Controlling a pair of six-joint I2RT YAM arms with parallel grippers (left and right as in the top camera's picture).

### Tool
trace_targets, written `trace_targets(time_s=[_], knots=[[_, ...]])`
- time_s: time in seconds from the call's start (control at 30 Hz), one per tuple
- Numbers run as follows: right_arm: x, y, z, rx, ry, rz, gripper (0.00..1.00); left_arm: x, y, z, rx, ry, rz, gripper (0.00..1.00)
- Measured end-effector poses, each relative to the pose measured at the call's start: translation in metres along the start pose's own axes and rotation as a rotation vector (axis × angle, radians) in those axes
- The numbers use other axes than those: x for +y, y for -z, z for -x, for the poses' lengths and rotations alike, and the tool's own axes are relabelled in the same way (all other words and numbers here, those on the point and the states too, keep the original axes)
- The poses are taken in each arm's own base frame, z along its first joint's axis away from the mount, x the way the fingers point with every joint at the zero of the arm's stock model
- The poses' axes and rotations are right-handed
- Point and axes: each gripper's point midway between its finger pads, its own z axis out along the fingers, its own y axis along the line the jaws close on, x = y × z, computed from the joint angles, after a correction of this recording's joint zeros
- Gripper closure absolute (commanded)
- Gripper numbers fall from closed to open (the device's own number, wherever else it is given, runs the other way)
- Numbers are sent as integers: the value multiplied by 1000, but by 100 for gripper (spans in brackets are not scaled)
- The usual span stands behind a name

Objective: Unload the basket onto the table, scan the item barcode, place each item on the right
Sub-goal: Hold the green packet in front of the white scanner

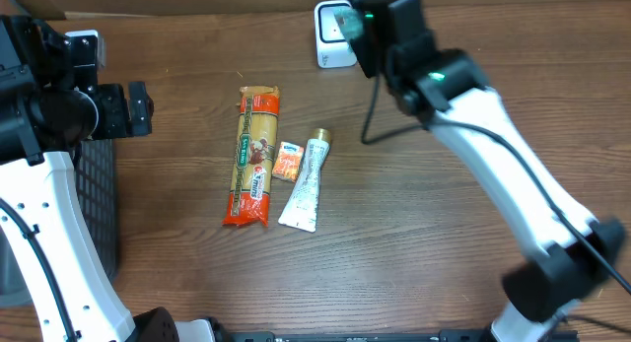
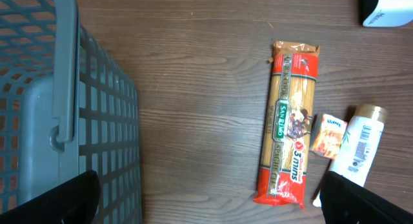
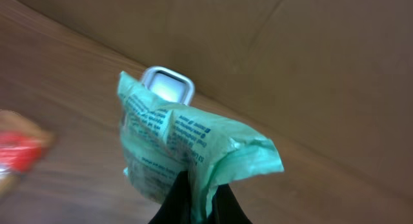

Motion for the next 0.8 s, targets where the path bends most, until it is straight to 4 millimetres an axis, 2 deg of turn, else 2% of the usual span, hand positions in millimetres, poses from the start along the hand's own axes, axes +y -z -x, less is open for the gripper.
trace_targets(time_s=[0.1, 0.23, 0.37, 0.47, 0.7, 0.8], knots=[[0, -53, 7, -57, 158, -139, 96, 0, 0, 0, 1, 0, 0, 0], [3, -89, 11, -97, 347, -240, 96, 0, 0, 0, 0, 0, 1, 0], [5, -109, 19, -141, 508, -323, 96, 0, 0, 0, 0, 0, 0, 0], [10, -123, 18, -150, 611, -361, 96, 0, 0, 0, 1, 0, 0, 0], [40, -164, -16, -103, 834, -305, 96, 0, 0, 0, 1, 0, 0, 0], [46, -169, -14, -130, 879, -301, 96, 0, 0, 0, 1, 0, 0, 0]])
